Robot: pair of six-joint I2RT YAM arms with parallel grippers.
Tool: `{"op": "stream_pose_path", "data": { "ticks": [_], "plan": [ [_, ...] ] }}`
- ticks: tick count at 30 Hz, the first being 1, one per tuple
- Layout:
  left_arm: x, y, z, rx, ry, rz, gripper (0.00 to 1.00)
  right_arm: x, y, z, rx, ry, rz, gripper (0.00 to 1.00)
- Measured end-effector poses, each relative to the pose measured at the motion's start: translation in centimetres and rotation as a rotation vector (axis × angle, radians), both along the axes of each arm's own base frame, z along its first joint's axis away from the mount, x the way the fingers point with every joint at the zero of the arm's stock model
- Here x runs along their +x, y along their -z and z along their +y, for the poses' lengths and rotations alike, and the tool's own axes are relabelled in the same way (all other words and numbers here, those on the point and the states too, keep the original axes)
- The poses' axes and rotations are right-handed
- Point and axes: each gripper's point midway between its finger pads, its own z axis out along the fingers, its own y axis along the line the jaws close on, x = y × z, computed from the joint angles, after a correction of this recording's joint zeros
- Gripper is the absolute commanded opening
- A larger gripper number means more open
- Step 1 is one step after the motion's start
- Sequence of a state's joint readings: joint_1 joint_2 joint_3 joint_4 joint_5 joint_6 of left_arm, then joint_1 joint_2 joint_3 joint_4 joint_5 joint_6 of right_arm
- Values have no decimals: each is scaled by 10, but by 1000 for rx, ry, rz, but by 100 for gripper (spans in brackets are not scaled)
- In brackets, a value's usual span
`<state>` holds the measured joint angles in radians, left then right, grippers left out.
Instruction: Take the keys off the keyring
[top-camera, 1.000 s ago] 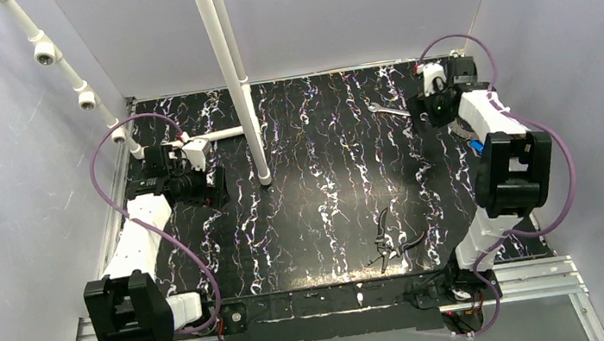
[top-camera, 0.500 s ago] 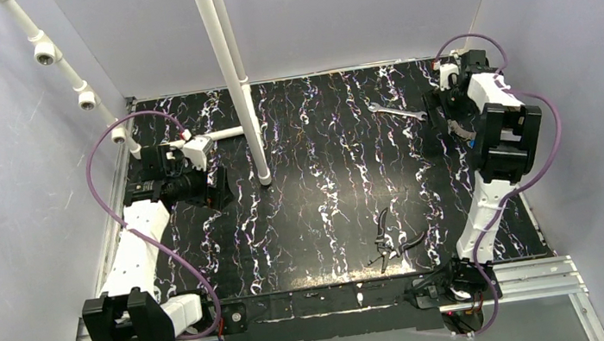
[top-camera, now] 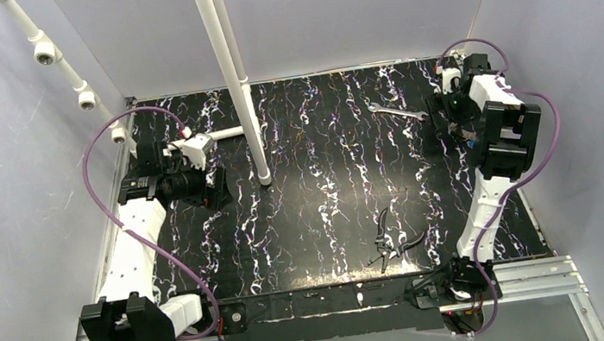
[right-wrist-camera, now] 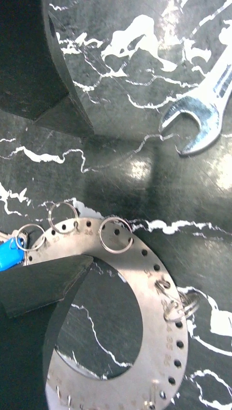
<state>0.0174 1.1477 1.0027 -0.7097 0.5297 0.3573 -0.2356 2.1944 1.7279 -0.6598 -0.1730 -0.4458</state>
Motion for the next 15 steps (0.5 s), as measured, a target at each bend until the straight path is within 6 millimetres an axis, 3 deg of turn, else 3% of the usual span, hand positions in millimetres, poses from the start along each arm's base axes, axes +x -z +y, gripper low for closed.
{"op": "stream_pose_path", "data": {
  "ticks": [7,11,15],
  "plan": [
    [-36,0,-11,13,136,48,98,-34,-5,39,125,-36,26,100],
    [-53,-1,-16,25,209,56,98,-56,-7,85,186,-98,59,100],
    [-66,4,-21,39,284,70,98,-78,-10,144,252,-187,98,100]
  ]
}}
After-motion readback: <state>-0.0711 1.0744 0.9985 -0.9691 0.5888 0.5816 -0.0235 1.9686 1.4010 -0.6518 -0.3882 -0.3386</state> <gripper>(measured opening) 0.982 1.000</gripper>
